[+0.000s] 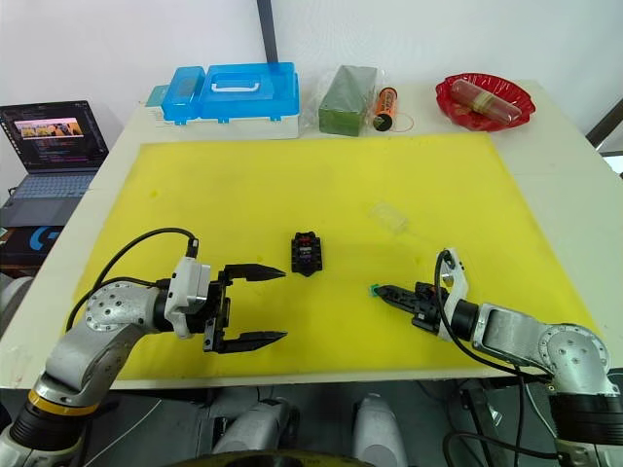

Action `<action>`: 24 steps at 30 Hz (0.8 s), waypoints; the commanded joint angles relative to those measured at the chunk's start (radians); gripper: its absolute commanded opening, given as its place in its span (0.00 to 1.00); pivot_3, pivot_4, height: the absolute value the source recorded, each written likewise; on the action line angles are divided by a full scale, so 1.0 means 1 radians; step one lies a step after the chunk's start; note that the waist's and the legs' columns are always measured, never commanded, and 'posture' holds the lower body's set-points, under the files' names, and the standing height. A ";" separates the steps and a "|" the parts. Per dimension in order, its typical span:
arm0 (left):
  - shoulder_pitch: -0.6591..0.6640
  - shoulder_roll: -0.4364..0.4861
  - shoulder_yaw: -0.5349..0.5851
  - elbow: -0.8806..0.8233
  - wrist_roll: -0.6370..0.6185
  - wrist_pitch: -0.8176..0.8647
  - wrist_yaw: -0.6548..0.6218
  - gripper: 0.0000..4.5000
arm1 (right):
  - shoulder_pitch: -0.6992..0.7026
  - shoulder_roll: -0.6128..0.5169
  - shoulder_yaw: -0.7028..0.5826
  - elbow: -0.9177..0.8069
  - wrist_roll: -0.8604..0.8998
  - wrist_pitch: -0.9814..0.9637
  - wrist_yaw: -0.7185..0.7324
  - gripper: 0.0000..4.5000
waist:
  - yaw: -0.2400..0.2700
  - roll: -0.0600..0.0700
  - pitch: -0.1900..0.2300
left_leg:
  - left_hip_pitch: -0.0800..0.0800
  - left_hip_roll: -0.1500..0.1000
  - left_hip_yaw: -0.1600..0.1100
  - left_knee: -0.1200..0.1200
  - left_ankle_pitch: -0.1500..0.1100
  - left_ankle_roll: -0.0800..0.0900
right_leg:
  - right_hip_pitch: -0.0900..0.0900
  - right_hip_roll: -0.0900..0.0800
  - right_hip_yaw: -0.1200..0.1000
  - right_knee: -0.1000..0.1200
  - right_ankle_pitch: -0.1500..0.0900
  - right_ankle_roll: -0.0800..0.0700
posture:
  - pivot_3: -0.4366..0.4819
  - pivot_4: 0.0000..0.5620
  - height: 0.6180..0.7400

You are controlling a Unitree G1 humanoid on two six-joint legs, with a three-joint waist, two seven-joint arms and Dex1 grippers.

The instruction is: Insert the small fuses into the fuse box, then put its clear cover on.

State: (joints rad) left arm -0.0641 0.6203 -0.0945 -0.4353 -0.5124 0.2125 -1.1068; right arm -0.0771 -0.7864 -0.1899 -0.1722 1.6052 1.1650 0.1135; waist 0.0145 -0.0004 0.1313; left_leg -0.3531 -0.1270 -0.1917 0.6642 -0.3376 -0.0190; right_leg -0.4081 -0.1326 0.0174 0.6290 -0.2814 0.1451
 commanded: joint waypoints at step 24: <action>-0.199 -0.141 0.031 0.300 0.068 0.059 0.184 1.00 | -0.921 0.046 0.698 0.181 -1.172 -0.443 0.821 0.00 | -0.022 0.001 0.003 | -0.004 0.000 0.000 0.000 0.000 0.000 | -0.007 0.000 -0.001 0.002 0.000 0.000 | 0.48 0.27 1.00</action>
State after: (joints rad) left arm -0.2438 0.4842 -0.0662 -0.1368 -0.4615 0.3029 -0.9261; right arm -0.9684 -0.7521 0.5088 -0.0013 0.4758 0.7562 0.8918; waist -0.0079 0.0009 0.1343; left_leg -0.3575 -0.1270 -0.1916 0.6639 -0.3373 -0.0196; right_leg -0.4149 -0.1331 0.0161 0.6313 -0.2812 0.1453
